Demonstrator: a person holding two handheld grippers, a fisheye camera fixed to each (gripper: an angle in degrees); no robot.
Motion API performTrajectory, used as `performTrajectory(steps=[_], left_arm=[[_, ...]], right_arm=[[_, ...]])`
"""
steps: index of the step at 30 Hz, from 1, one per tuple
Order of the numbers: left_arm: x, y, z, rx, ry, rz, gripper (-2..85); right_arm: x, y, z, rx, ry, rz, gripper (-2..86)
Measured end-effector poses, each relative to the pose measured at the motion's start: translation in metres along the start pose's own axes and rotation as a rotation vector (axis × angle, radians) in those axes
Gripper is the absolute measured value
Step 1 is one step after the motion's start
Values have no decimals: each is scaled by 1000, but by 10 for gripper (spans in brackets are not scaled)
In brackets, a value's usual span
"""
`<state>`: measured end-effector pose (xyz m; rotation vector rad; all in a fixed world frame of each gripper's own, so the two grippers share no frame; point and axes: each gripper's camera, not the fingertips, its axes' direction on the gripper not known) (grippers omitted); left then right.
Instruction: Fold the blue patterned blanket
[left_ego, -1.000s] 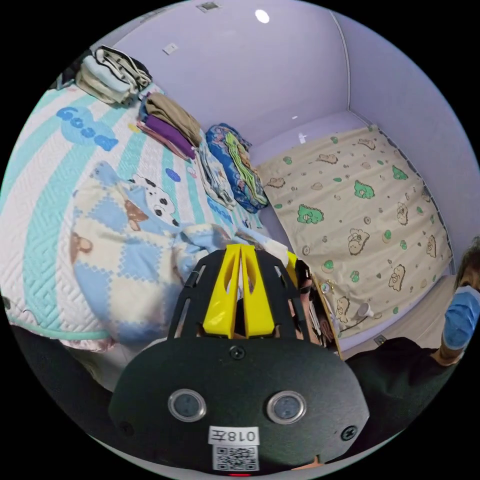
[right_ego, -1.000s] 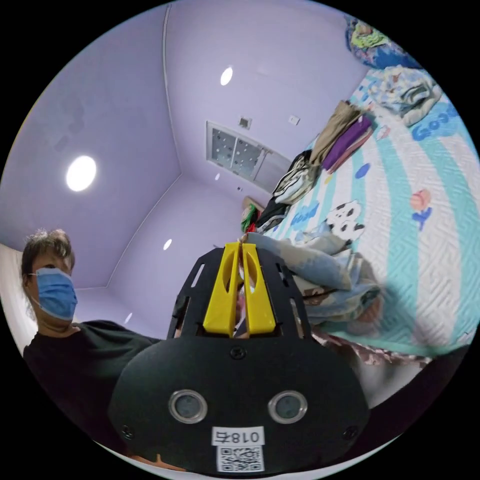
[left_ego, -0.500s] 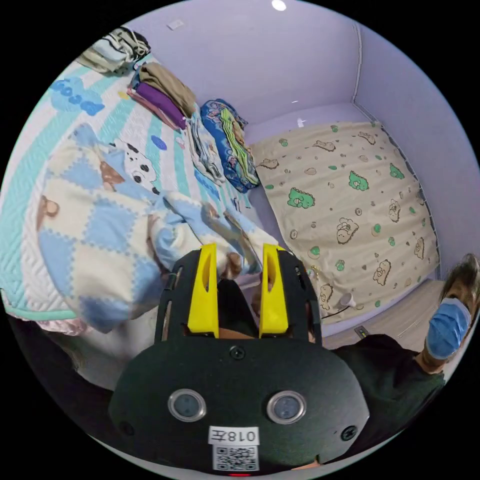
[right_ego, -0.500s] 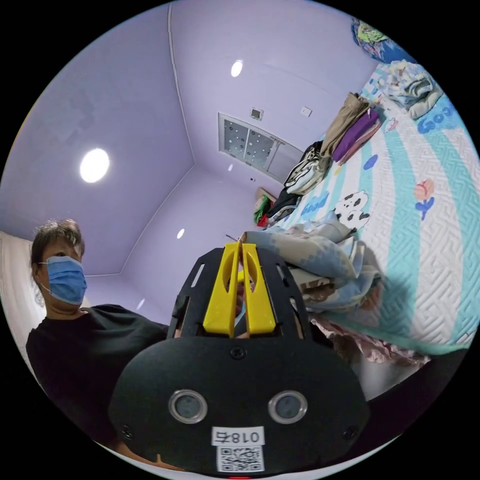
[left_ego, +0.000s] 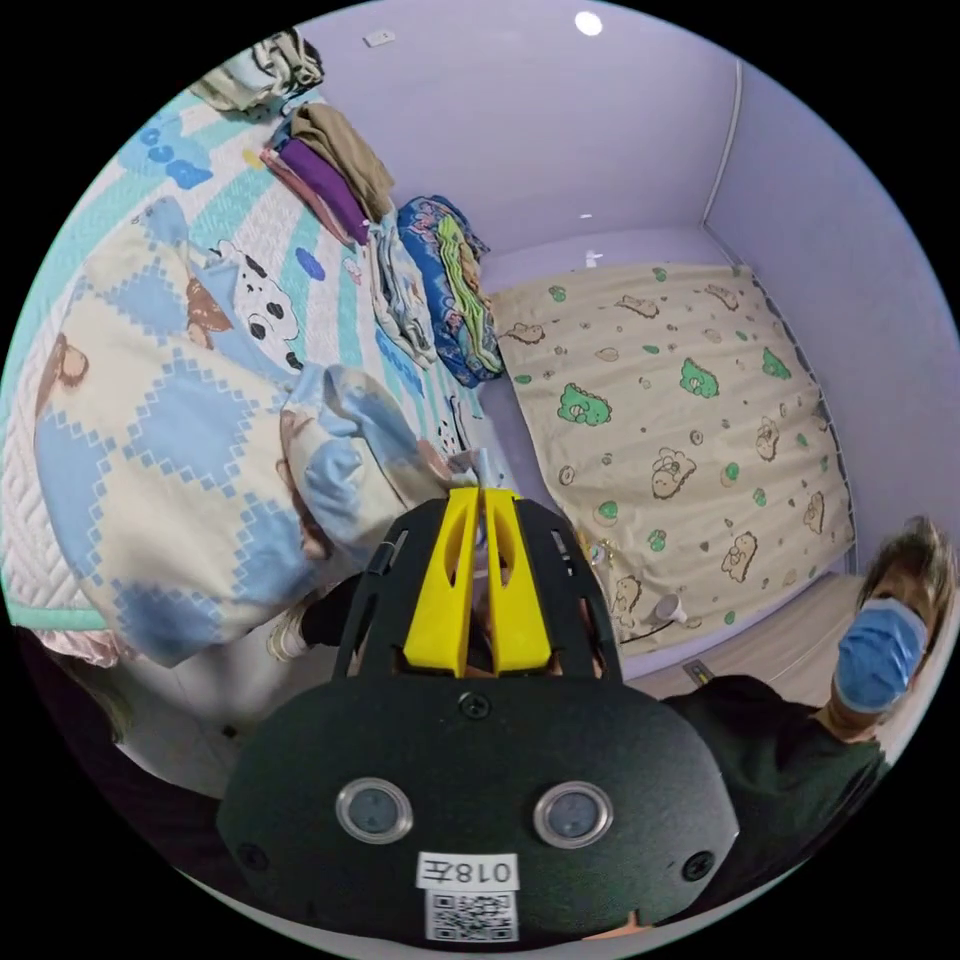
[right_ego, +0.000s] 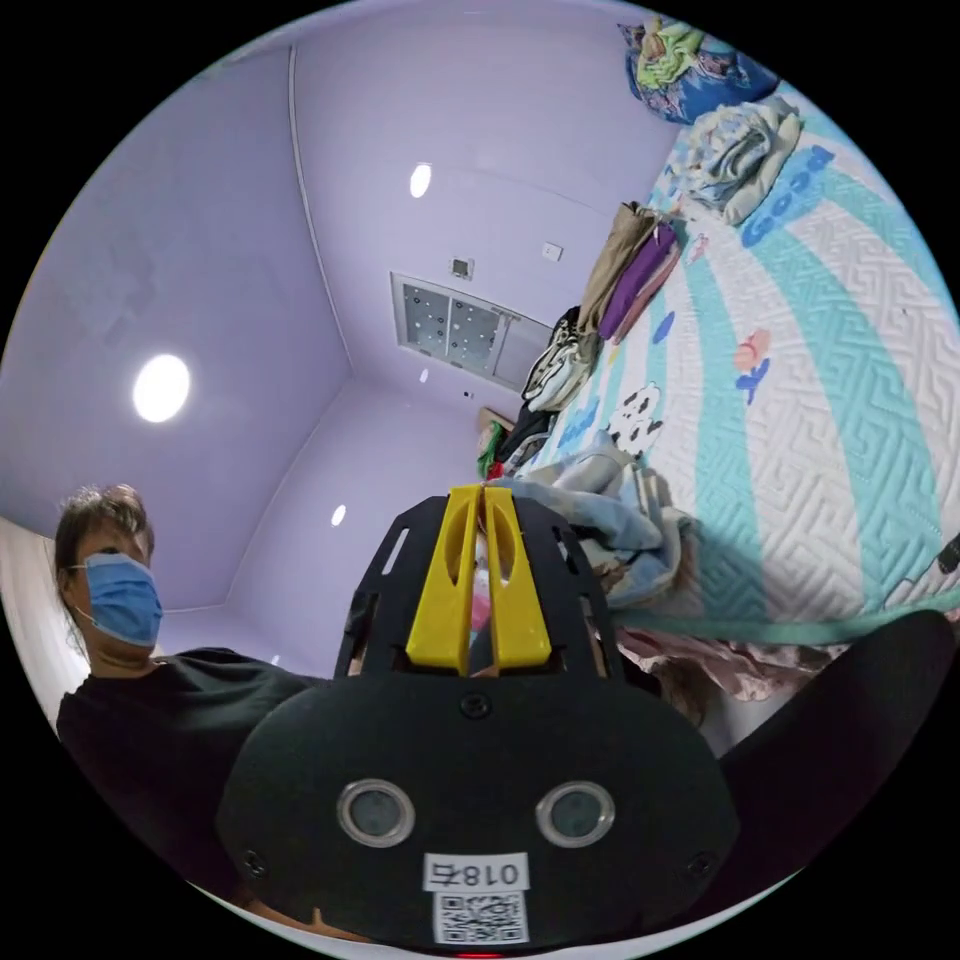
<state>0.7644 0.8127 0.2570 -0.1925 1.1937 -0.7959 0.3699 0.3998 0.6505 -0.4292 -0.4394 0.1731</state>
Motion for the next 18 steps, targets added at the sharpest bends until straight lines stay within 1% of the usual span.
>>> performTrajectory(steps=[1,3,4,6,7,9,10,12,13,15,16,17,18], left_arm=[[6,3,-2,-24,-13,26,-8],[13,8,-5,-72,-34,73,-8],[18,12,-6,-128,-58,109,-8],[22,18,-8,-220,-85,141,-7],[22,22,-12,-259,-92,142,-7],[21,28,-20,-292,-107,141,-6],[22,33,-24,-326,-136,140,-5],[24,40,-31,-380,-195,145,-3],[26,46,-36,-415,-220,156,0],[31,53,-49,-433,-266,166,12],[34,57,-60,-415,-304,163,45],[38,58,-74,-360,-326,156,74],[41,58,-81,-322,-329,152,86]], right_arm=[[-2,0,1,-9,19,-8,-8],[-14,1,10,-88,108,-72,-8],[-18,1,14,-118,131,-94,-8],[-35,4,30,-285,195,-205,-6],[-38,5,35,-336,213,-224,-6],[-46,12,54,-517,276,-270,-5],[-48,14,57,-544,292,-280,-4],[-57,17,61,-544,361,-303,1],[-59,17,59,-526,357,-301,2],[-62,10,53,-384,385,-263,26],[-63,9,55,-354,412,-256,37],[-64,7,62,-328,472,-250,56],[-65,5,77,-339,528,-256,73]])
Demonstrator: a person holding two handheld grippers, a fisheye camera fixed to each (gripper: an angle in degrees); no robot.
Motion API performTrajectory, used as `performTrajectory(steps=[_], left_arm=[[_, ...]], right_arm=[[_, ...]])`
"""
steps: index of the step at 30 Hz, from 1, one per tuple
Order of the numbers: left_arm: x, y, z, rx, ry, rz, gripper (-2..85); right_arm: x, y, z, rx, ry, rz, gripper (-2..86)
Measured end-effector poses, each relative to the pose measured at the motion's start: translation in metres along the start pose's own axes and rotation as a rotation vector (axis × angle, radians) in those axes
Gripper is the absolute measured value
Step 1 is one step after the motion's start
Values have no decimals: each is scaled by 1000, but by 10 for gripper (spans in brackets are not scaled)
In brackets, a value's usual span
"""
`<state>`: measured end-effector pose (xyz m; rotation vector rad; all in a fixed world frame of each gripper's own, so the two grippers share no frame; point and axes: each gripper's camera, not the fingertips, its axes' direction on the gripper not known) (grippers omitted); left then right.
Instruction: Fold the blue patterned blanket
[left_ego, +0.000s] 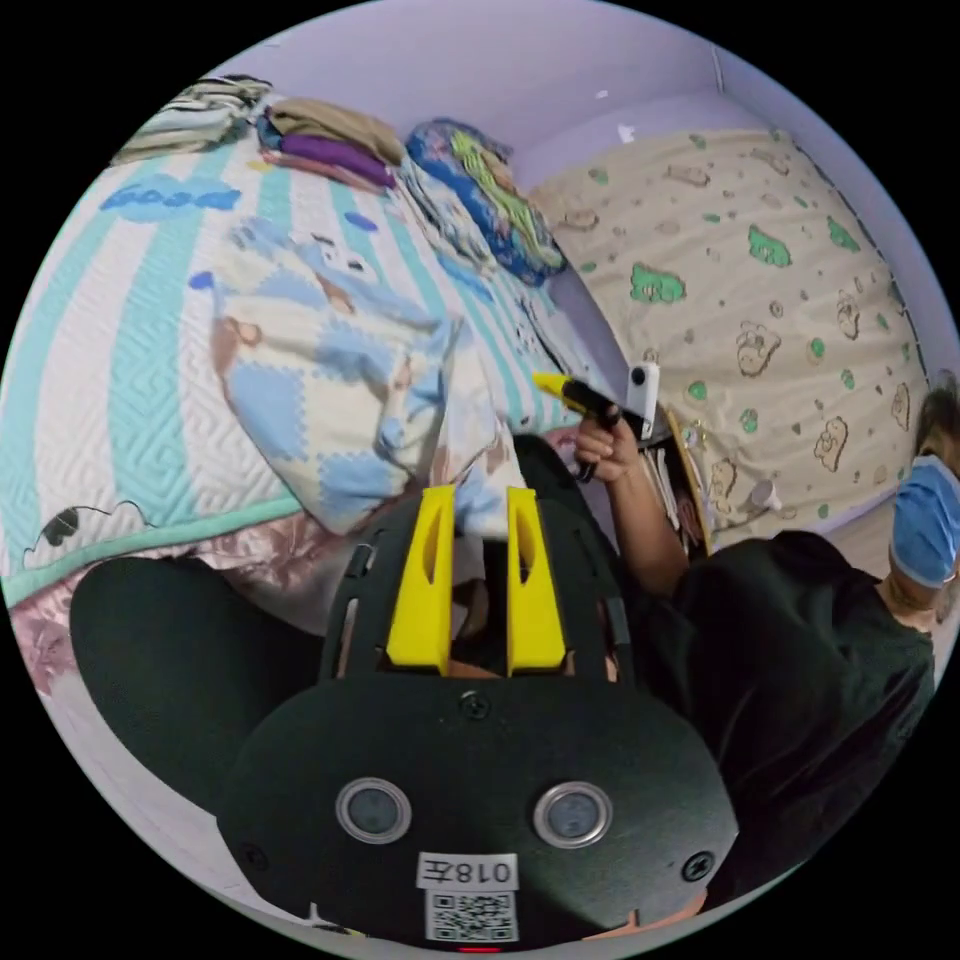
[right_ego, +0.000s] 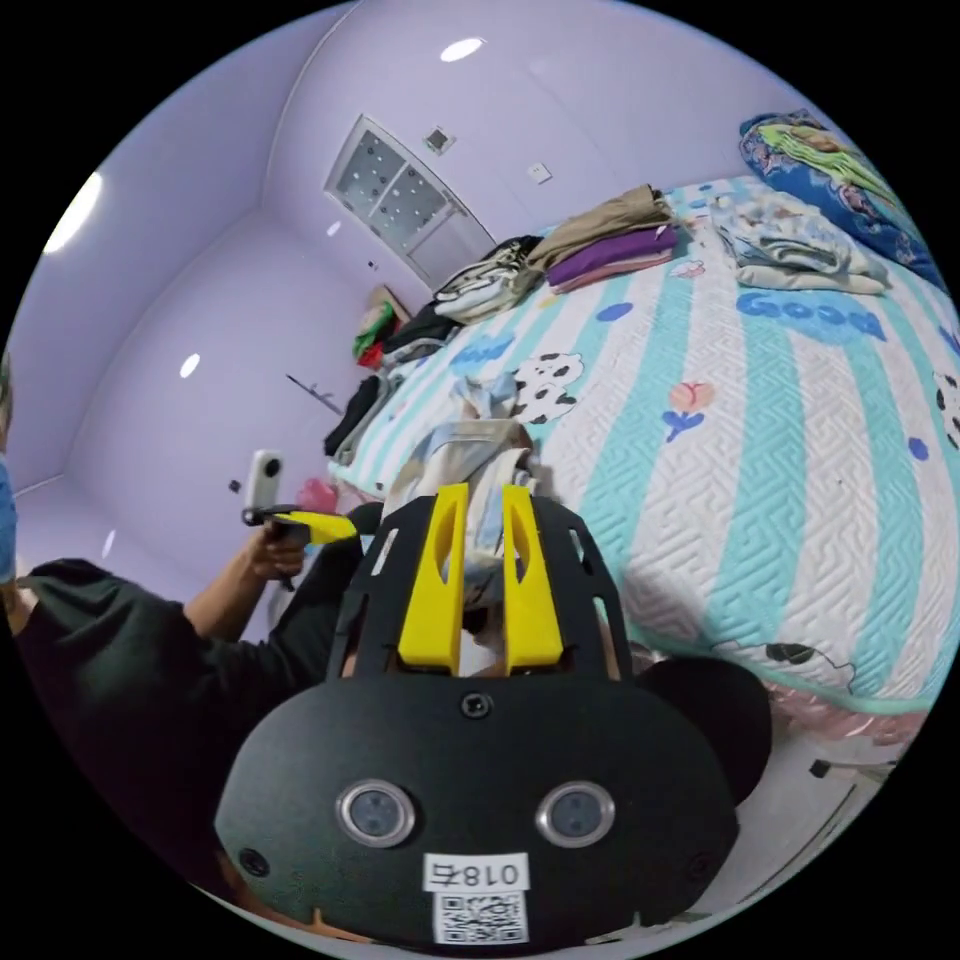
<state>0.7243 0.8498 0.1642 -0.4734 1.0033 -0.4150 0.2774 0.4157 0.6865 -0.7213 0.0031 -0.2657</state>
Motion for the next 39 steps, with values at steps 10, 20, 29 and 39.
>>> performTrajectory(steps=[10,20,29,39], left_arm=[[69,-61,43,58,-409,128,137],[104,-21,15,221,-839,188,-4],[187,-56,-177,600,-1032,364,-6],[165,-15,-243,594,-823,432,-6]], right_arm=[[-76,-22,96,-193,367,-120,10],[-141,-18,34,35,502,-196,-5],[-237,-112,-88,470,623,-359,-7],[-300,-83,-146,540,723,-483,-8]])
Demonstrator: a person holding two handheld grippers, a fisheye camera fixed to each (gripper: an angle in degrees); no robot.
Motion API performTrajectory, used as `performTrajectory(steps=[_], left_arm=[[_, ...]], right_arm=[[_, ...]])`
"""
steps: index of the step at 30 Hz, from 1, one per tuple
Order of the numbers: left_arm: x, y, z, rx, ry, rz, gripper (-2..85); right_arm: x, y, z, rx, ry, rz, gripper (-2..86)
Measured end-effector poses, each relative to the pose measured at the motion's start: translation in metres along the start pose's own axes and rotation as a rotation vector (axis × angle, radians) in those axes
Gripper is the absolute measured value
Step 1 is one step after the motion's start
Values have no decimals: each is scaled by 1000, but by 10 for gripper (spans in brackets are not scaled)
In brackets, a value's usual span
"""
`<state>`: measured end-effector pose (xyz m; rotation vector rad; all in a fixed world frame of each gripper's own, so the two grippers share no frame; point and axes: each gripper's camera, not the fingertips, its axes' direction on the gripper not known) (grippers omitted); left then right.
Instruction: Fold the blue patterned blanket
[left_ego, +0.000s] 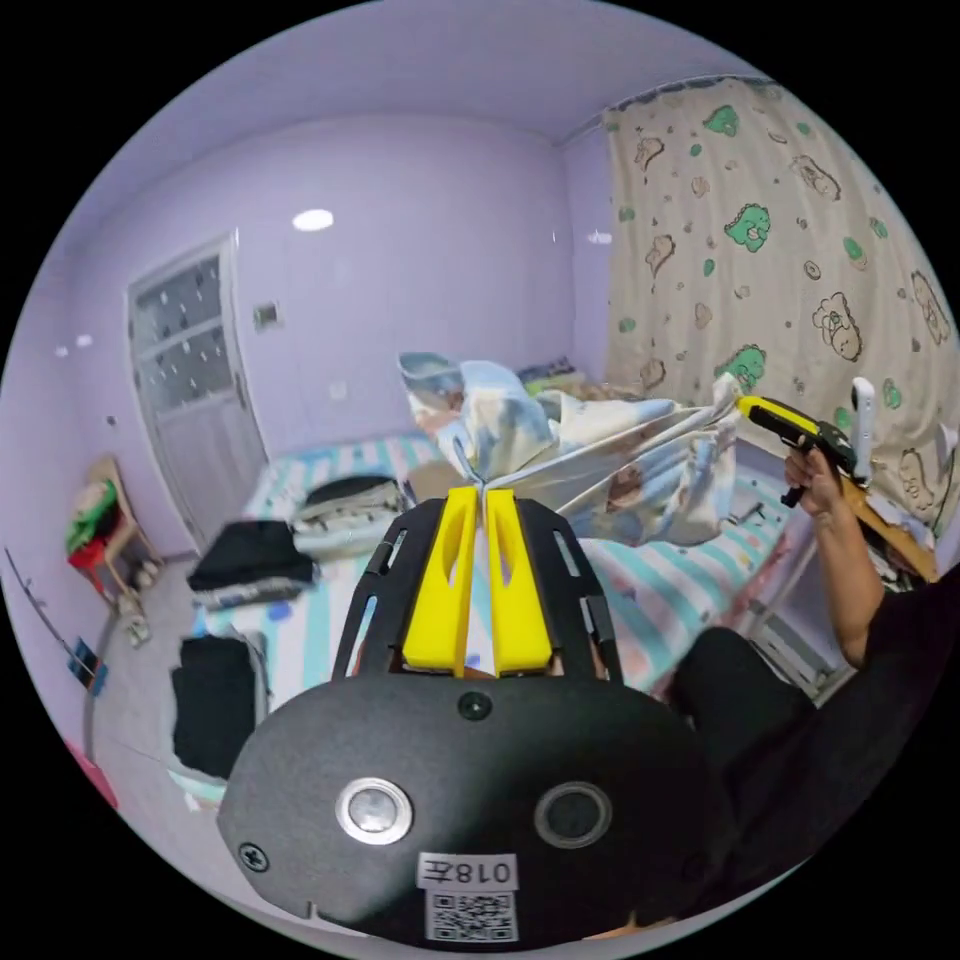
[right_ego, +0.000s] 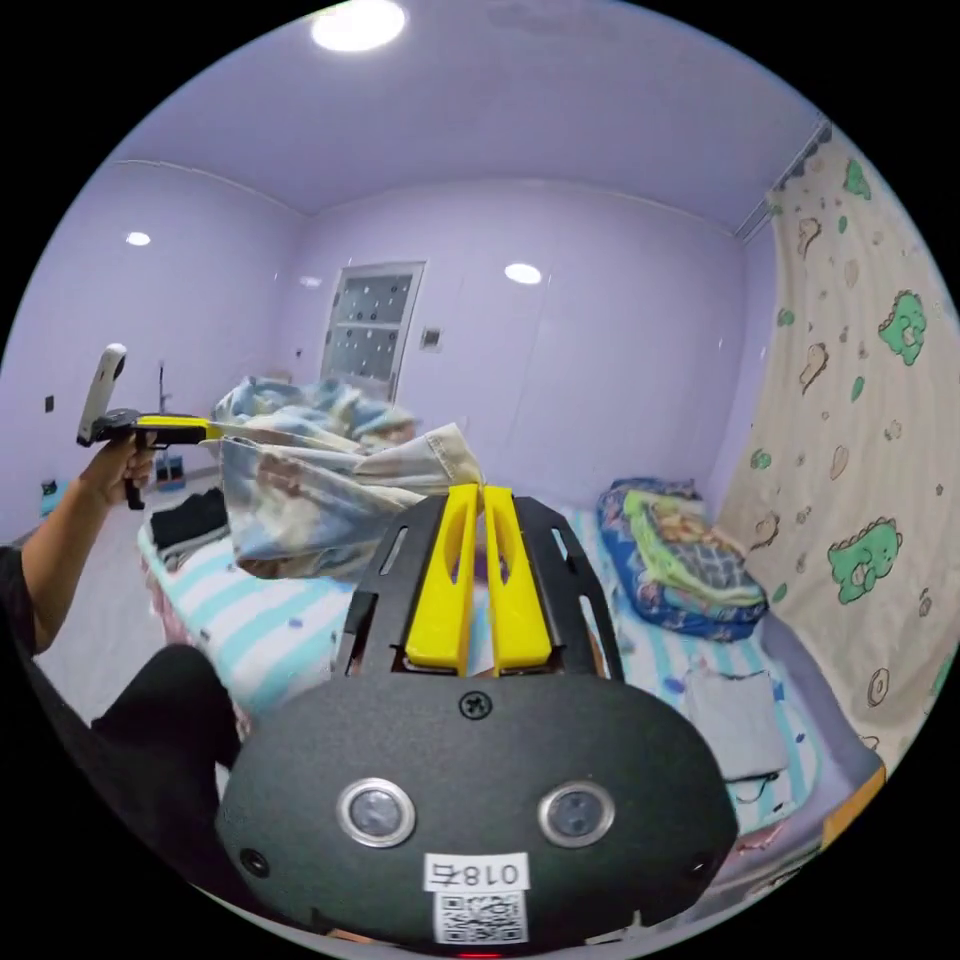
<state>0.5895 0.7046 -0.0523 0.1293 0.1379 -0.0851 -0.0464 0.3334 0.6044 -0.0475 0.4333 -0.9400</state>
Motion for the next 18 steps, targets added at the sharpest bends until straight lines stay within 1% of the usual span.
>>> performTrajectory(steps=[1,2,3,4,5,6,8,9,10,12,15,17,18], left_arm=[[-15,28,18,-76,55,-36,-7],[-31,60,38,-160,112,-80,-7],[-38,78,49,-207,148,-107,-7],[-53,114,70,-293,234,-173,-8],[-65,152,91,-395,323,-244,-8],[-70,171,101,-443,344,-283,-8],[-88,244,133,-617,385,-417,-8],[-93,258,136,-644,369,-449,-8],[-102,280,138,-662,325,-493,-7],[-115,297,137,-642,331,-537,-4],[-126,299,140,-596,338,-528,37],[-126,293,152,-603,332,-467,79],[-125,292,155,-608,331,-451,87]], right_arm=[[-1,9,5,-44,-18,1,-8],[-4,31,17,-140,-55,-4,-8],[-9,56,32,-248,-94,-5,-7],[-11,70,38,-299,-115,2,-7],[-18,97,54,-420,-172,4,-7],[-28,123,68,-546,-217,-2,-6],[-45,159,84,-695,-227,-23,-5],[-58,177,90,-776,-225,-62,-4],[-63,183,92,-808,-227,-86,-3],[-77,197,96,-909,-275,-150,3],[-75,187,96,-940,-329,-141,28],[-70,172,94,-930,-315,-152,59],[-65,159,91,-902,-296,-150,67]])
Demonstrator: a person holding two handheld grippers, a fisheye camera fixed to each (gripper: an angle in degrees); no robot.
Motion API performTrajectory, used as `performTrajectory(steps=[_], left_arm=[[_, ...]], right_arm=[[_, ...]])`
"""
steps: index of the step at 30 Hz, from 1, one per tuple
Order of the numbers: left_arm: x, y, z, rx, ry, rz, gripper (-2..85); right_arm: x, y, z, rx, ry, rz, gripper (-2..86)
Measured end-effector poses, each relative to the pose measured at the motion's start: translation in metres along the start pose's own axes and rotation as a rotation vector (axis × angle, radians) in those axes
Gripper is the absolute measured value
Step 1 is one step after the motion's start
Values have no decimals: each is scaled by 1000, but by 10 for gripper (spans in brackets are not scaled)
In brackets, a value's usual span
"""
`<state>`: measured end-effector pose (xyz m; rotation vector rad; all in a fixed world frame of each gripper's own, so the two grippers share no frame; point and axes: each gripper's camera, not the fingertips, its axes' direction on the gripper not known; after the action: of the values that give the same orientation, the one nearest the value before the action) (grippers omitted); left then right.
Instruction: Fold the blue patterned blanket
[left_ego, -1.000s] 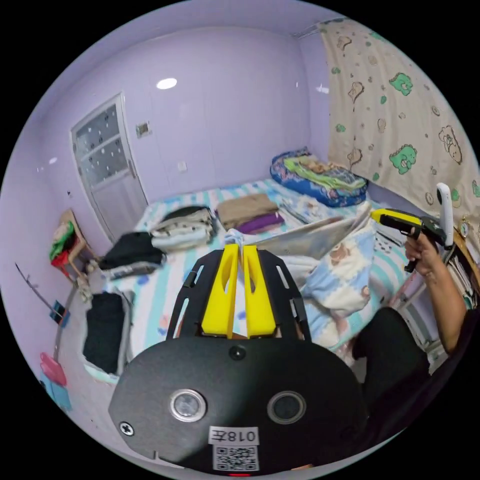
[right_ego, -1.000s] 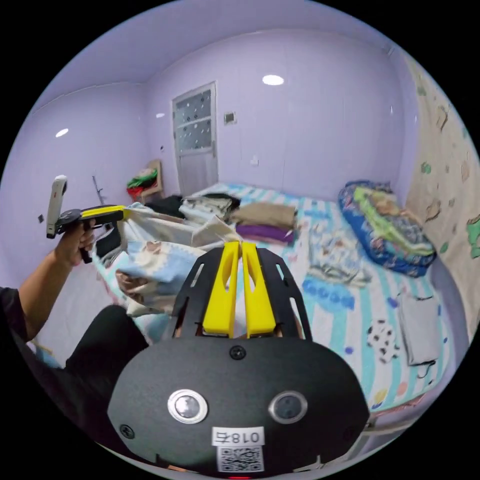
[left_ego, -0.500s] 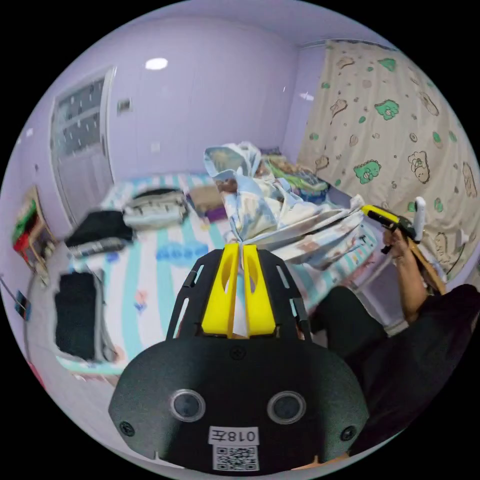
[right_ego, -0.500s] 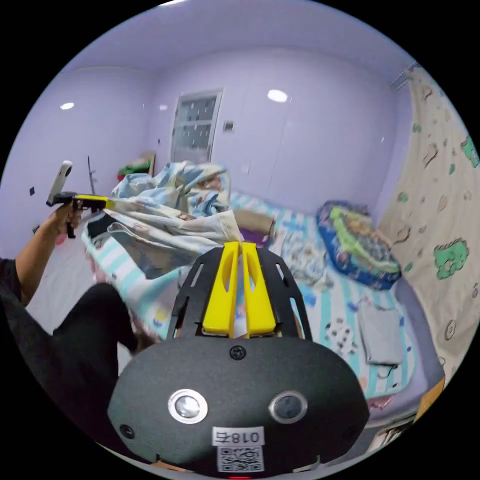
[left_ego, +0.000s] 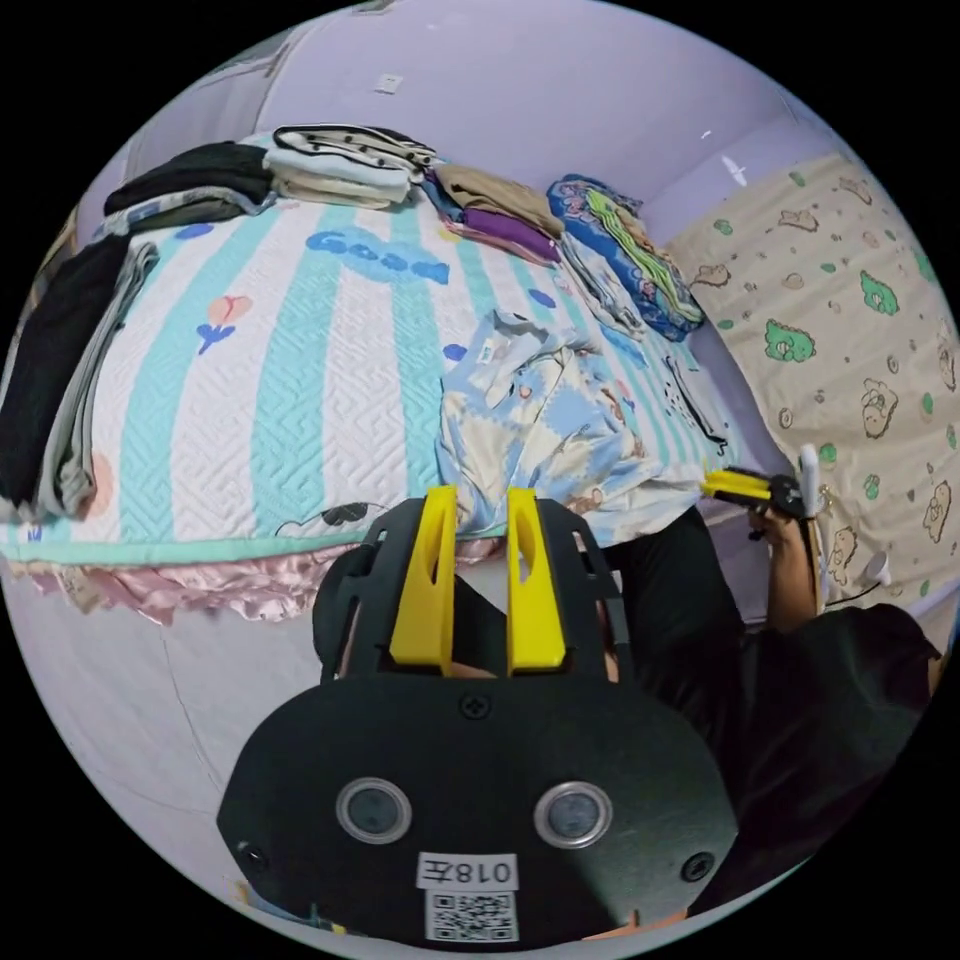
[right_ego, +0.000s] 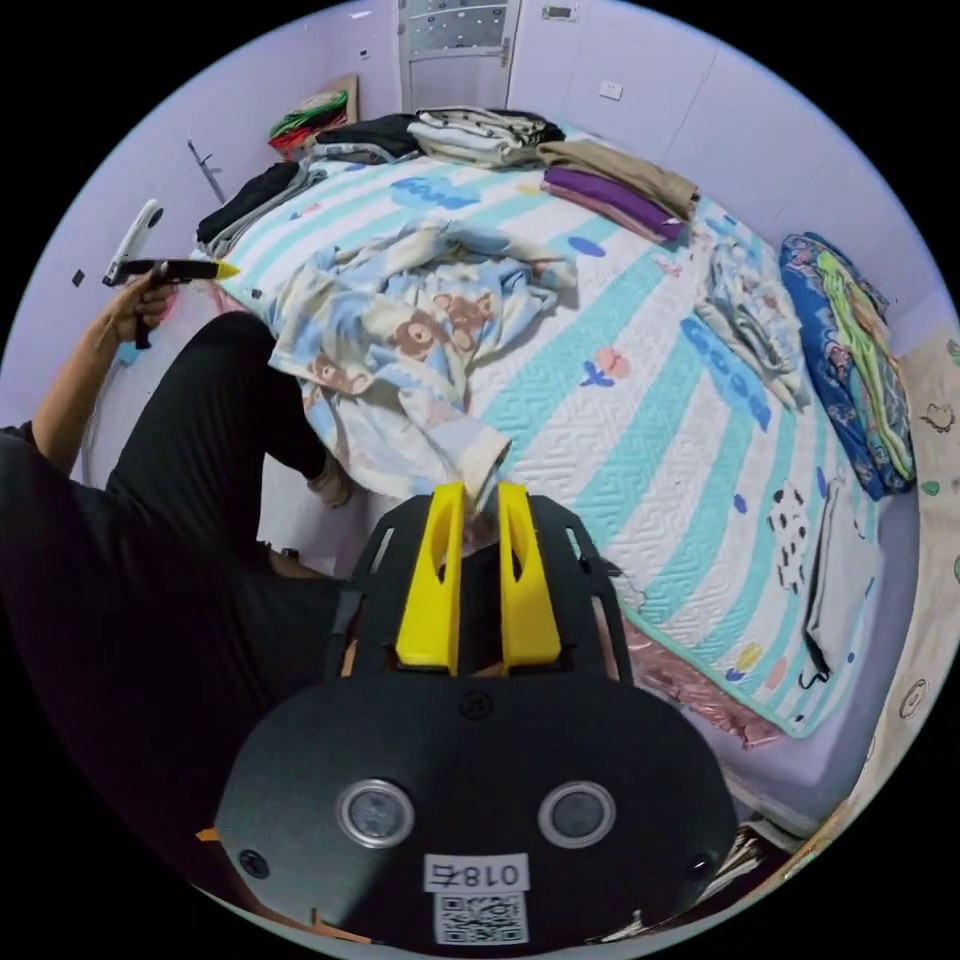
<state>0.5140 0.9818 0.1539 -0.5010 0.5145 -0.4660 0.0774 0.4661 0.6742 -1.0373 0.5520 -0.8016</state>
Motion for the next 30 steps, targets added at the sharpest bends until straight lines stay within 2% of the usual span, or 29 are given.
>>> performTrajectory(steps=[6,10,13,17,20,24,27,29,30], left_arm=[[2,-20,39,-46,-76,56,121],[0,-22,71,-112,-179,35,121],[1,-16,94,-184,-216,38,91],[4,0,106,-216,-292,42,53],[-2,16,98,-200,-272,27,55],[-13,43,83,-161,-301,-10,95],[-22,60,91,-197,-233,-20,97],[-17,77,98,-212,-293,11,37],[-14,82,97,-208,-293,30,15]], right_arm=[[13,-31,-65,302,-8,14,82],[5,-74,-67,356,40,-58,86],[-2,-118,-39,309,12,-107,94],[-4,-170,17,150,-27,-75,105],[15,-181,41,89,-50,161,111],[40,-156,42,168,-142,475,123],[32,-154,65,19,-232,463,93],[16,-149,72,-60,-311,410,46],[1,-142,62,-50,-233,386,24]])
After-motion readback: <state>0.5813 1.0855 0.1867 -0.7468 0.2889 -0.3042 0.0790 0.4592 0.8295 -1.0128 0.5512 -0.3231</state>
